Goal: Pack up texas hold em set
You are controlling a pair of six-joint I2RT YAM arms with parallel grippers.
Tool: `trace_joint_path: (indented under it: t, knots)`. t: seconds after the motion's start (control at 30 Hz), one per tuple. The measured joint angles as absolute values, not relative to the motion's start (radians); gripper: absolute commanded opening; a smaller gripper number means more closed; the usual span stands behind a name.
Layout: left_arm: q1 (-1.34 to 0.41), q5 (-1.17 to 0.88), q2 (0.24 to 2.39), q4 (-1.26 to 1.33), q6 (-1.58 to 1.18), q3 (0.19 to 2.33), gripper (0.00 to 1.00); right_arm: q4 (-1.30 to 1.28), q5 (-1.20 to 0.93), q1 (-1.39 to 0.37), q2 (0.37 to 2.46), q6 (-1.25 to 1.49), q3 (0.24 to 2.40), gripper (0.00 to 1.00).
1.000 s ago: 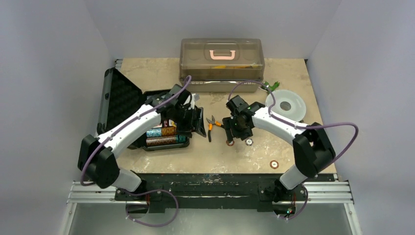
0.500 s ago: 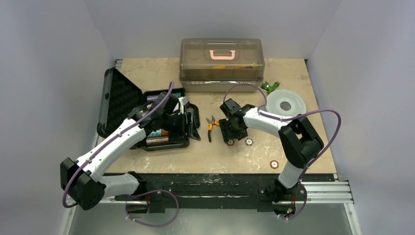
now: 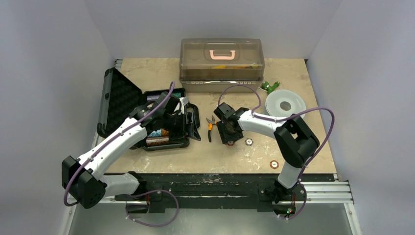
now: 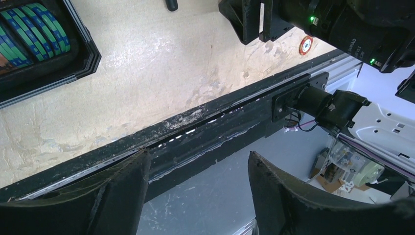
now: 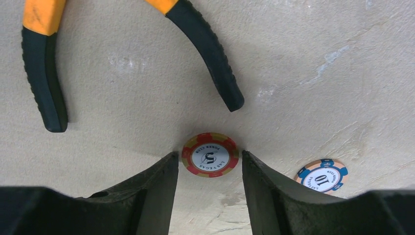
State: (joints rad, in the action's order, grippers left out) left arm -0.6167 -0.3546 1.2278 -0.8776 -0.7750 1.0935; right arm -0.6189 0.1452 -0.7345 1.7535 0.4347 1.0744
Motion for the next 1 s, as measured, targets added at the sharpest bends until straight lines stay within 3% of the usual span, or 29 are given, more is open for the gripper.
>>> trace_joint_path:
  t: [1.0]
  knots:
    - [-0.592,-0.392,1.268,-0.887,-0.764,1.103,0.71,-0.521,0.147,-0.756,1.702,0.451,1.005,0.36]
